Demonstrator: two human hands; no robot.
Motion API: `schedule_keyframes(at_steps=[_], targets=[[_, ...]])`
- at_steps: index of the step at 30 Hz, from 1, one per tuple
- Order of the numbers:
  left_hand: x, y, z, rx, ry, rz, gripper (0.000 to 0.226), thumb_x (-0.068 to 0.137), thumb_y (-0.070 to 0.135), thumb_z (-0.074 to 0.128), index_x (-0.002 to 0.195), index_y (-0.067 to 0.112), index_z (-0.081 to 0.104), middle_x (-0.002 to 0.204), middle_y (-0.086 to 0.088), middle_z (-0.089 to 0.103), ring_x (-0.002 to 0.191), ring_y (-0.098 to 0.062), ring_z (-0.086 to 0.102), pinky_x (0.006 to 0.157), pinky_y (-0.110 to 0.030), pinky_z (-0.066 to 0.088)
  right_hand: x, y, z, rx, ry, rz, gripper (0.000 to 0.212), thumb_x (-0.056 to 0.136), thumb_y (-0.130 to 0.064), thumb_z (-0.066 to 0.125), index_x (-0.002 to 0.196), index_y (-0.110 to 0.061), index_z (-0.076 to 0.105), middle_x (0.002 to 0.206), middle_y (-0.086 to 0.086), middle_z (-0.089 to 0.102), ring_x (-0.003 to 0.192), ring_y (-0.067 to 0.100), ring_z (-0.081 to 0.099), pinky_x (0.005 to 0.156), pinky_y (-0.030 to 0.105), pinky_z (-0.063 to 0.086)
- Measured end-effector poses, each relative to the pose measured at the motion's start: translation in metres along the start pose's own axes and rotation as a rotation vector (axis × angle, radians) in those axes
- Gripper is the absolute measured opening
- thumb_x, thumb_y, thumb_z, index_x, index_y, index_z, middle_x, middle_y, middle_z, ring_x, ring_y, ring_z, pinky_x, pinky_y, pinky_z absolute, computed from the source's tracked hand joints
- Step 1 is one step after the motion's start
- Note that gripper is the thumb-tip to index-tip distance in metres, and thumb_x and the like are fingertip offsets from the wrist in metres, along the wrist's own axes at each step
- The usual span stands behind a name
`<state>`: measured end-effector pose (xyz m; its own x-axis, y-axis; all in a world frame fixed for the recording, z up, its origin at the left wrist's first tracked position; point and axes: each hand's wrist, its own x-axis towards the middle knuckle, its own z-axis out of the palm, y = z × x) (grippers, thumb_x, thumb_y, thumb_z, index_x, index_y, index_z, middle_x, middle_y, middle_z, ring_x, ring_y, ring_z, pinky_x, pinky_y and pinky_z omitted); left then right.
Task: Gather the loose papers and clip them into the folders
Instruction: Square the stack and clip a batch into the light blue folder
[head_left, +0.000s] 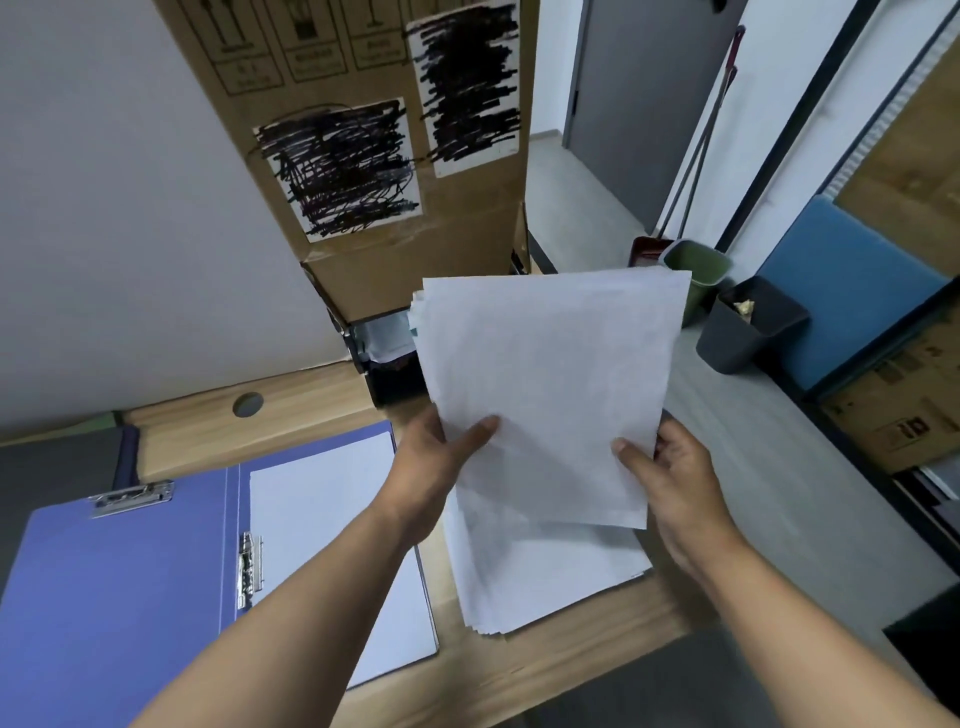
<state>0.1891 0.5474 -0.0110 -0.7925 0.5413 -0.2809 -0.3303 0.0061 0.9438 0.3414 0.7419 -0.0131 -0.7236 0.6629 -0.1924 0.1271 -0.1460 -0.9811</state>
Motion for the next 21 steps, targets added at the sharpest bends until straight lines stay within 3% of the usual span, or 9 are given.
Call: schedule_keyframes(at_steps=[5, 10, 16, 21], targets=[[-0.007, -0.016, 0.0, 0.075, 0.044, -0.006, 0.035, 0.095, 0.015, 0.072, 0.13, 0.014, 0.065, 0.12, 0.001, 0.077, 0.108, -0.018, 0.074, 0.084, -0.023, 0.06, -0.002, 0.016, 0.008, -0.026, 0.064, 0.027, 0.04, 0.093, 0.0, 0.064, 0.125, -0.023, 0.061, 0.115, -0.001, 0.075, 0.109, 0.018, 0.071, 0.093, 0.041, 0.055], [-0.011, -0.028, 0.0, 0.167, 0.079, -0.06, 0.023, 0.101, 0.021, 0.064, 0.124, 0.018, 0.066, 0.117, 0.006, 0.077, 0.105, -0.012, 0.074, 0.091, -0.028, 0.059, -0.001, 0.023, 0.014, -0.158, 0.092, 0.051, 0.028, 0.097, -0.007, 0.06, 0.116, -0.027, 0.063, 0.109, -0.007, 0.074, 0.106, 0.016, 0.07, 0.093, 0.042, 0.056], [-0.017, -0.013, -0.047, 0.183, 0.157, -0.122, 0.015, 0.098, 0.019, 0.068, 0.113, 0.023, 0.07, 0.11, 0.006, 0.079, 0.1, -0.014, 0.076, 0.089, -0.033, 0.06, 0.001, 0.005, 0.053, -0.317, -0.025, 0.009, 0.026, 0.098, -0.005, 0.056, 0.11, -0.027, 0.061, 0.106, -0.012, 0.071, 0.098, 0.004, 0.068, 0.081, 0.024, 0.053], [-0.057, -0.013, -0.144, 0.147, 0.281, -0.249, 0.021, 0.102, 0.021, 0.063, 0.122, 0.017, 0.067, 0.113, 0.0, 0.079, 0.101, -0.022, 0.077, 0.086, -0.037, 0.06, -0.013, 0.031, 0.148, -0.363, -0.246, 0.174, 0.025, 0.093, -0.01, 0.056, 0.112, -0.023, 0.063, 0.107, -0.005, 0.073, 0.095, 0.016, 0.072, 0.089, 0.045, 0.06]])
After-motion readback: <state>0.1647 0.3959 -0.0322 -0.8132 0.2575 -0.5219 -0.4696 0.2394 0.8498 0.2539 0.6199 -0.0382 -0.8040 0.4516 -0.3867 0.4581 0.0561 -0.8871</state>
